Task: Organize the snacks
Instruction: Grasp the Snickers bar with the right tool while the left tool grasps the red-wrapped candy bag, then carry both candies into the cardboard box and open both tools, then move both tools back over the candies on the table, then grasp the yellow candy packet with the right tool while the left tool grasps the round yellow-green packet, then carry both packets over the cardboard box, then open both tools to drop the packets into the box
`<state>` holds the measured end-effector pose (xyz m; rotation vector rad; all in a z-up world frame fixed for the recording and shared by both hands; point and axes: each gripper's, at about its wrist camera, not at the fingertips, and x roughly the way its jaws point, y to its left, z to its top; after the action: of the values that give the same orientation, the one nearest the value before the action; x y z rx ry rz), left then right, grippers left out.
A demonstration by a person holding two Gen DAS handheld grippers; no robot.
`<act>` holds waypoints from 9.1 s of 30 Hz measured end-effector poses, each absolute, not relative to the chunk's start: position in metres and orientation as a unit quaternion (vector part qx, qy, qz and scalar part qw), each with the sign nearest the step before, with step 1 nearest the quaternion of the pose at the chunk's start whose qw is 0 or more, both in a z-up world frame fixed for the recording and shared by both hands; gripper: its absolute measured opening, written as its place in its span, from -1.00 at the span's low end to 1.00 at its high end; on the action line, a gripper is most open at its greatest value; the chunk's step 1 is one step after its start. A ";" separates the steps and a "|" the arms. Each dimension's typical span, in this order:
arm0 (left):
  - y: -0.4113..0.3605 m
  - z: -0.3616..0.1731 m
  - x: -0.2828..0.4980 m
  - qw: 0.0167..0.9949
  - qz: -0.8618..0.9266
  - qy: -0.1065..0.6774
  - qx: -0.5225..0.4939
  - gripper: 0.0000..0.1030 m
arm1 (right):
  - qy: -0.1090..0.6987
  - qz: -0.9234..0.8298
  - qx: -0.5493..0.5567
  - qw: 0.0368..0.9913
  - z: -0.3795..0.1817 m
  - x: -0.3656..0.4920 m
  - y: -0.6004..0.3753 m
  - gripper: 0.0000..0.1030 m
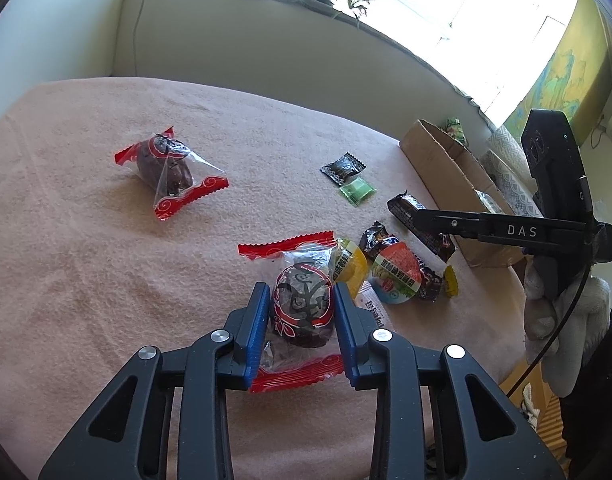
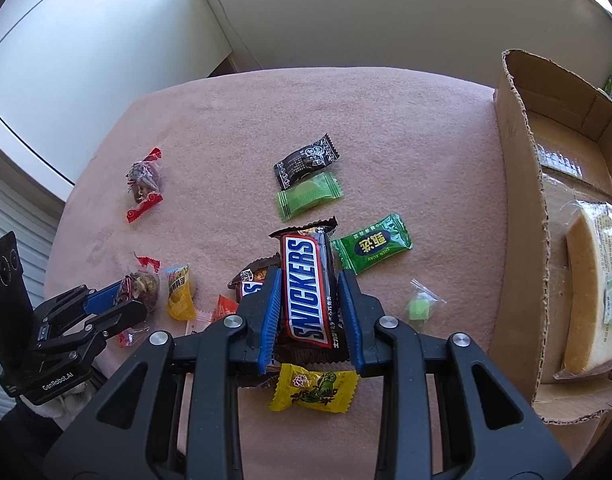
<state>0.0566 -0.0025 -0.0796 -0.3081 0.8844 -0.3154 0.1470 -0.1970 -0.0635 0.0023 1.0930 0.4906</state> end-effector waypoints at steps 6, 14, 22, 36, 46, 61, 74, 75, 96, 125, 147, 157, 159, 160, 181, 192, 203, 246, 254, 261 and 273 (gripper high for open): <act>-0.002 -0.061 0.062 0.888 -0.156 0.407 -0.149 -0.41 | 0.494 0.230 0.010 0.838 -0.045 0.145 -0.207 -0.41; -0.030 -0.033 0.087 0.897 -0.183 0.379 -0.137 -0.41 | 0.466 0.206 0.026 0.860 -0.021 0.154 -0.241 -0.41; -0.078 -0.016 0.120 0.898 -0.220 0.364 -0.115 -0.41 | 0.445 0.165 0.044 0.879 -0.004 0.173 -0.285 -0.42; -0.159 -0.001 0.166 0.890 -0.271 0.360 -0.075 -0.41 | 0.444 0.103 0.063 0.888 -0.005 0.220 -0.351 -0.42; -0.198 -0.008 0.189 0.875 -0.293 0.380 -0.065 -0.41 | 0.453 0.076 0.068 0.886 -0.016 0.245 -0.384 -0.41; -0.241 -0.019 0.209 0.869 -0.294 0.396 -0.040 -0.41 | 0.461 0.062 0.094 0.880 -0.033 0.259 -0.411 -0.41; -0.241 -0.017 0.206 0.869 -0.292 0.399 -0.028 -0.21 | 0.447 0.050 0.091 0.889 -0.023 0.253 -0.416 0.07; -0.241 -0.016 0.207 0.869 -0.292 0.399 -0.029 -0.21 | 0.446 0.049 0.090 0.889 -0.022 0.252 -0.415 0.07; -0.149 0.029 0.142 0.895 -0.273 0.347 -0.064 -0.21 | 0.412 0.081 0.050 0.906 0.022 0.178 -0.359 0.07; -0.026 -0.055 0.063 0.885 -0.196 0.409 -0.107 -0.21 | 0.455 0.193 -0.017 0.869 -0.064 0.055 -0.224 0.27; -0.034 -0.085 0.079 0.880 -0.172 0.437 -0.068 -0.03 | 0.458 0.182 -0.038 0.869 -0.099 0.072 -0.214 -0.05; -0.036 -0.088 0.078 0.887 -0.162 0.430 -0.049 -0.20 | 0.455 0.179 -0.043 0.871 -0.097 0.071 -0.218 -0.29; -0.037 -0.088 0.078 0.888 -0.161 0.428 -0.047 -0.23 | 0.455 0.179 -0.043 0.871 -0.097 0.070 -0.218 -0.32; -0.036 -0.088 0.079 0.888 -0.162 0.428 -0.049 -0.24 | 0.455 0.179 -0.043 0.871 -0.097 0.070 -0.218 -0.35; -0.027 -0.066 0.077 0.896 -0.163 0.406 -0.072 -0.27 | 0.433 0.171 -0.044 0.884 -0.080 0.061 -0.226 -0.41; -0.067 -0.045 0.089 0.898 -0.204 0.385 -0.067 -0.27 | 0.391 0.149 -0.014 0.908 -0.043 0.048 -0.259 -0.41; -0.115 -0.020 0.115 0.901 -0.239 0.361 -0.042 -0.27 | 0.367 0.108 0.009 0.924 -0.022 0.053 -0.303 -0.41; -0.249 -0.017 0.220 0.885 -0.272 0.376 0.027 -0.10 | 0.376 0.120 0.020 0.918 -0.047 0.097 -0.330 -0.40; -0.241 -0.009 0.218 0.890 -0.268 0.368 0.024 -0.04 | 0.363 0.109 0.014 0.925 -0.040 0.091 -0.330 0.20; -0.229 0.001 0.214 0.894 -0.266 0.361 0.013 -0.04 | 0.361 0.107 0.011 0.926 -0.034 0.086 -0.325 0.23; -0.178 0.022 0.184 0.906 -0.252 0.340 -0.003 -0.03 | 0.359 0.115 0.008 0.926 -0.021 0.066 -0.308 0.23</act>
<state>0.1840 -0.1784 0.0219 -0.0069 0.7015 -0.5210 0.0659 -0.3076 -0.0211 0.0158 0.7353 0.2350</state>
